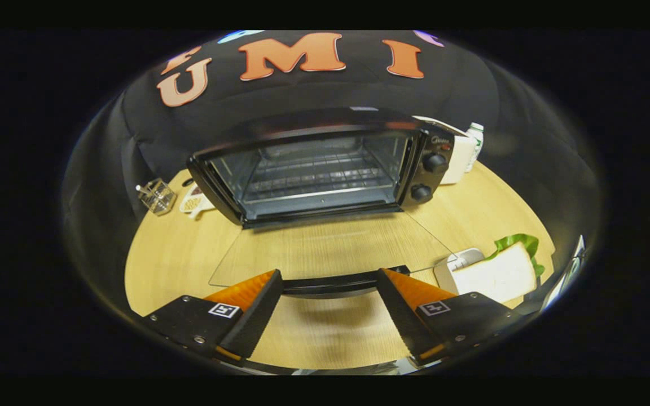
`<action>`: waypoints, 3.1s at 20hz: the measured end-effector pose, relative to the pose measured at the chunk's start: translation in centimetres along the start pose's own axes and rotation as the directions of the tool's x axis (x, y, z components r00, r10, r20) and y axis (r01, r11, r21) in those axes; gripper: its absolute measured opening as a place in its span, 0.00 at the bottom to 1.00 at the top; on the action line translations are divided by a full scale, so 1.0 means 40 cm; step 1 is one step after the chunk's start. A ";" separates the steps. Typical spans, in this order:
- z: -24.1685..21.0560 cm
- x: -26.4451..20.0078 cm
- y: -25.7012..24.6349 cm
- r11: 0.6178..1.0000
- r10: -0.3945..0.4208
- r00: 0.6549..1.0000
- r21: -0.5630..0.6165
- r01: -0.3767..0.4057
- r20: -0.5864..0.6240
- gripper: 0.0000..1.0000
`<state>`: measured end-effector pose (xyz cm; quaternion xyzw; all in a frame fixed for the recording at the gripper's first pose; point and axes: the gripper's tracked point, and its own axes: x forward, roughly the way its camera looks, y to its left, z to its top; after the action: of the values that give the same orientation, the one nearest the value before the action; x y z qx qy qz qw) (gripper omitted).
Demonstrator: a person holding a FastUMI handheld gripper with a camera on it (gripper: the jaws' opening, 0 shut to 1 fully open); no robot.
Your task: Open the toaster oven, put the food inside, and close the toaster oven door.
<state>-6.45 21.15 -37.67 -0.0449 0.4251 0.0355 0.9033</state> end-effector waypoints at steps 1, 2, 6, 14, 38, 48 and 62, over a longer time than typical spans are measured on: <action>-0.012 0.017 -0.007 1.000 -0.009 1.000 -0.003 0.009 0.007 0.99; -0.027 0.030 -0.010 1.000 -0.011 1.000 -0.006 0.011 0.002 0.99; -0.063 0.068 -0.020 0.999 -0.016 1.000 -0.031 0.016 -0.023 0.99; 0.025 0.010 -0.035 0.994 0.106 0.994 -0.002 -0.106 0.024 0.99; 0.048 -0.049 -0.583 0.942 0.306 0.942 0.187 -0.279 -0.137 0.99; -0.078 0.008 -0.554 0.934 0.354 0.865 0.174 -0.311 -0.356 0.75; 0.048 -0.075 -0.515 0.881 0.434 0.876 0.304 -0.364 -0.210 0.28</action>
<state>-4.78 0.83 -33.11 0.1564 0.5460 0.1609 0.8072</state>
